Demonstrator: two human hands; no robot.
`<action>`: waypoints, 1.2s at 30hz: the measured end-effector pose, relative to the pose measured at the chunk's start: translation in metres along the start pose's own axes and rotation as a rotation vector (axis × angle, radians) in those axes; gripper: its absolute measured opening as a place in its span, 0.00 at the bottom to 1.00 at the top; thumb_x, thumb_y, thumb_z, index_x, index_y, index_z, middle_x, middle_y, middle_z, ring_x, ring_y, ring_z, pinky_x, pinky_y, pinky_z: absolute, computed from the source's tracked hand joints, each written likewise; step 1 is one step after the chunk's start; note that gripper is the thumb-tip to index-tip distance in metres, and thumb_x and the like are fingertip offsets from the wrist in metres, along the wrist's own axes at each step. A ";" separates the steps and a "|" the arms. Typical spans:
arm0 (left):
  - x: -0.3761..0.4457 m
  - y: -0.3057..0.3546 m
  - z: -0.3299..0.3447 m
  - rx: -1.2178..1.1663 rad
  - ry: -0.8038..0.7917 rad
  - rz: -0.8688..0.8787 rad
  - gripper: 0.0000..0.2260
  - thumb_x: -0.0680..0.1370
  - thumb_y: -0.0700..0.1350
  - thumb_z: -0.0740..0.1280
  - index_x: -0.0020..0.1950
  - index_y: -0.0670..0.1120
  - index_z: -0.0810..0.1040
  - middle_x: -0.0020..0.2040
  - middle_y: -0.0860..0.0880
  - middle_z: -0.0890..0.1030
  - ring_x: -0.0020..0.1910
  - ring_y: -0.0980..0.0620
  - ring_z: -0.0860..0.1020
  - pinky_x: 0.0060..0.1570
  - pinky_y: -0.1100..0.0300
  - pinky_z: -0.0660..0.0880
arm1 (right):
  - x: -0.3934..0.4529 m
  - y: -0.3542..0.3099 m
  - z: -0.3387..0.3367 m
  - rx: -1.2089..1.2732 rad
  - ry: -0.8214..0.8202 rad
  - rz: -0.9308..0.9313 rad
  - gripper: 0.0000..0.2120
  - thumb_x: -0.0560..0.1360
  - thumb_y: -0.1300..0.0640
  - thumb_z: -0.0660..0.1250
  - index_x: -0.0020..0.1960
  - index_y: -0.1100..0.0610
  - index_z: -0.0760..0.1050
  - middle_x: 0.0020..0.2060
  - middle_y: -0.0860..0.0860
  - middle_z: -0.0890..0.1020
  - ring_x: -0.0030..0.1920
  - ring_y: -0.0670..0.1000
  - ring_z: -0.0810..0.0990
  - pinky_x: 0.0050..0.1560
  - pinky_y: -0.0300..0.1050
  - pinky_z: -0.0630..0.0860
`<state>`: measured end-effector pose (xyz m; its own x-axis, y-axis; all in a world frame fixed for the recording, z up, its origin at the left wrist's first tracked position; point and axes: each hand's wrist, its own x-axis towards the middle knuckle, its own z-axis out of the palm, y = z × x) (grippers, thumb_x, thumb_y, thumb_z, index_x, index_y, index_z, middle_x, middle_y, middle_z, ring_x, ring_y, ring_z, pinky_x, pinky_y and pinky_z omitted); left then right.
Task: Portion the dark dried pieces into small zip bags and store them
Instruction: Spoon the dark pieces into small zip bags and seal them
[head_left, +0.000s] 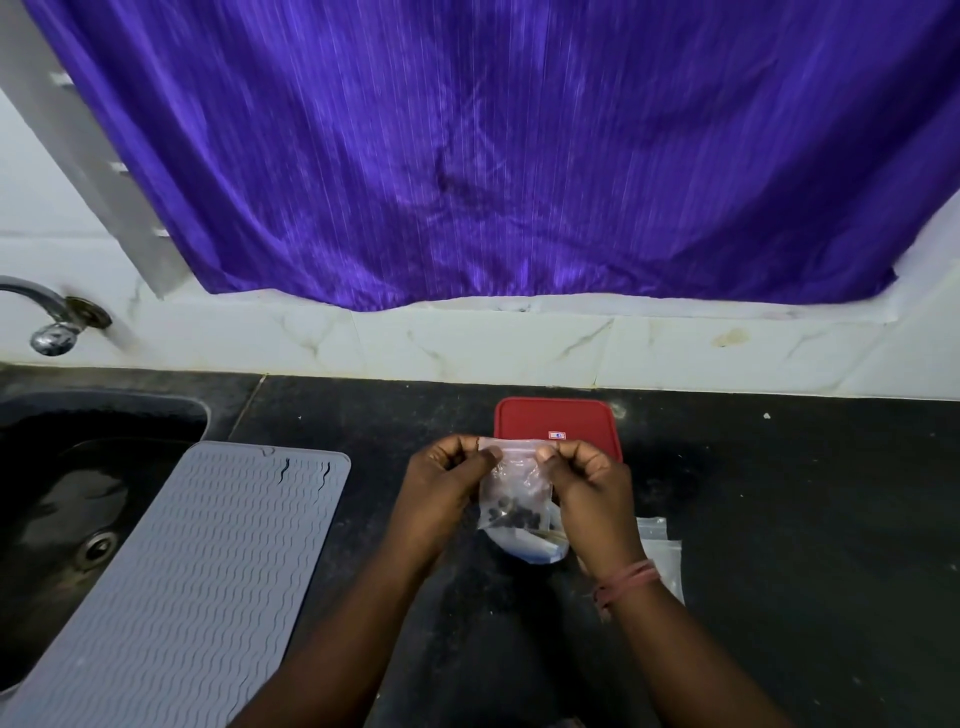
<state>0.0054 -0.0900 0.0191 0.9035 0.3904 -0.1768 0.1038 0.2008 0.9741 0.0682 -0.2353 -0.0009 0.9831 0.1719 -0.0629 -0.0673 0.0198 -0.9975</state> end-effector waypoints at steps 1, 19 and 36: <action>-0.001 0.001 0.001 -0.012 0.005 0.000 0.05 0.81 0.37 0.68 0.48 0.38 0.84 0.36 0.47 0.84 0.32 0.54 0.81 0.33 0.63 0.76 | 0.001 -0.001 0.000 0.000 0.004 -0.004 0.05 0.78 0.61 0.69 0.45 0.61 0.82 0.37 0.57 0.84 0.38 0.49 0.77 0.42 0.50 0.77; -0.005 0.001 0.003 0.062 -0.028 0.036 0.07 0.82 0.38 0.67 0.51 0.39 0.85 0.37 0.48 0.85 0.33 0.57 0.82 0.33 0.66 0.75 | -0.004 0.003 0.002 0.012 -0.060 0.009 0.04 0.79 0.62 0.68 0.48 0.59 0.82 0.44 0.61 0.85 0.42 0.52 0.81 0.50 0.58 0.80; -0.021 -0.031 0.035 0.201 -0.127 0.021 0.06 0.80 0.42 0.71 0.47 0.41 0.86 0.39 0.46 0.87 0.36 0.54 0.83 0.38 0.60 0.78 | -0.035 0.022 -0.040 0.025 0.048 -0.017 0.05 0.77 0.63 0.70 0.43 0.64 0.79 0.35 0.59 0.81 0.38 0.49 0.77 0.42 0.45 0.77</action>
<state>-0.0026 -0.1359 -0.0024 0.9501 0.2738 -0.1495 0.1536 0.0064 0.9881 0.0394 -0.2807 -0.0214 0.9911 0.1239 -0.0483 -0.0545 0.0474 -0.9974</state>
